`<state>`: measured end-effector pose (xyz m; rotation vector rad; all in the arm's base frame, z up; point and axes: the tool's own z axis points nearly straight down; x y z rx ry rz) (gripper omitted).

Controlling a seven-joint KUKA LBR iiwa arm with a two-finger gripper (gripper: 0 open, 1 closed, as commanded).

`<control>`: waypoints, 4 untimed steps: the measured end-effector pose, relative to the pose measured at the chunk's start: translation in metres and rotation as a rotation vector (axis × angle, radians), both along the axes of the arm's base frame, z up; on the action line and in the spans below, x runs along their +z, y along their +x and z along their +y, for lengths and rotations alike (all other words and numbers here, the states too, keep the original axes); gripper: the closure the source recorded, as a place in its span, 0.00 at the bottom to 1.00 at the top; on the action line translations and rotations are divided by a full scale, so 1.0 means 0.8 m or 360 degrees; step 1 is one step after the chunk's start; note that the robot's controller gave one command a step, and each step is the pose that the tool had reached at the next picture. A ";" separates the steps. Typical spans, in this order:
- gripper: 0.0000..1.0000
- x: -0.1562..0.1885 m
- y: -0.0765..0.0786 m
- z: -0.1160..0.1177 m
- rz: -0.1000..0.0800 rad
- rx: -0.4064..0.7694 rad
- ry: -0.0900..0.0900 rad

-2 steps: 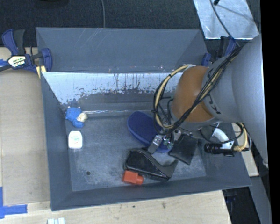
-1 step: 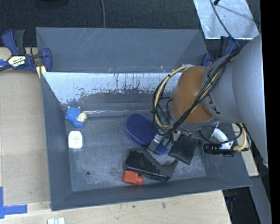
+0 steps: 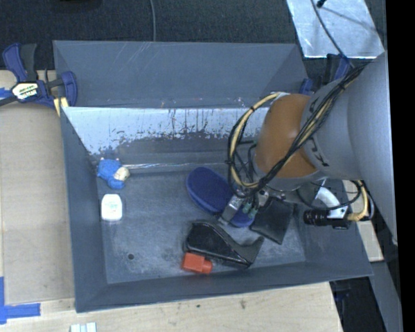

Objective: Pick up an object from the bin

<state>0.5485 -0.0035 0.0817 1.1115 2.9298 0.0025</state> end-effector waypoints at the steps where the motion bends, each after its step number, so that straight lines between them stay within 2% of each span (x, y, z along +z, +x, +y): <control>1: 1.00 0.016 0.002 -0.001 -0.0001 0.0004 0.0000; 2: 1.00 0.026 0.005 -0.002 -0.0003 0.0009 -0.0002; 3: 1.00 0.106 0.007 -0.004 -0.0001 0.0012 0.0001; 4: 1.00 0.139 0.009 -0.005 0.0004 0.0016 0.0001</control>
Offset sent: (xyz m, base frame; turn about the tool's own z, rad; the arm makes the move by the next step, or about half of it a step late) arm -0.0001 0.0000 0.0110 0.0000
